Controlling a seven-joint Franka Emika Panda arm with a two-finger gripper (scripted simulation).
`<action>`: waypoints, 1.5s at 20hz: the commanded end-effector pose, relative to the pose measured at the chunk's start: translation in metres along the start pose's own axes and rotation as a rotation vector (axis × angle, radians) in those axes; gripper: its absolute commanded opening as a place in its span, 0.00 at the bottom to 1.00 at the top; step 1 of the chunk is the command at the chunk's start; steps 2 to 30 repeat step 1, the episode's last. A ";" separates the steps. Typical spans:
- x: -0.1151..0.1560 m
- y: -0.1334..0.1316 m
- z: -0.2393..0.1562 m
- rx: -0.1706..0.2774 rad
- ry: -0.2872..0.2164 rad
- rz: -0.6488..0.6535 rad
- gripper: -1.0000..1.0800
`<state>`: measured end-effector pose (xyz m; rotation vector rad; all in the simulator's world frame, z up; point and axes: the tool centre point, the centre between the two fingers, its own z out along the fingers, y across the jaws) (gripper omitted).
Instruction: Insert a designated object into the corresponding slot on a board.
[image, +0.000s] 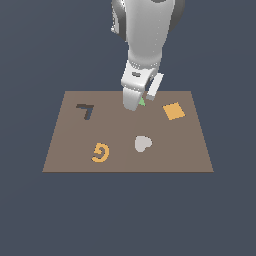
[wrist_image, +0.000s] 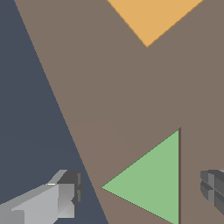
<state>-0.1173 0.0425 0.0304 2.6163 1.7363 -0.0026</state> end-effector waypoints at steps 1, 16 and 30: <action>0.000 0.000 0.000 0.000 0.000 0.000 0.96; 0.000 0.000 0.000 0.000 0.000 0.000 0.96; 0.000 0.000 0.000 0.000 0.000 0.000 0.96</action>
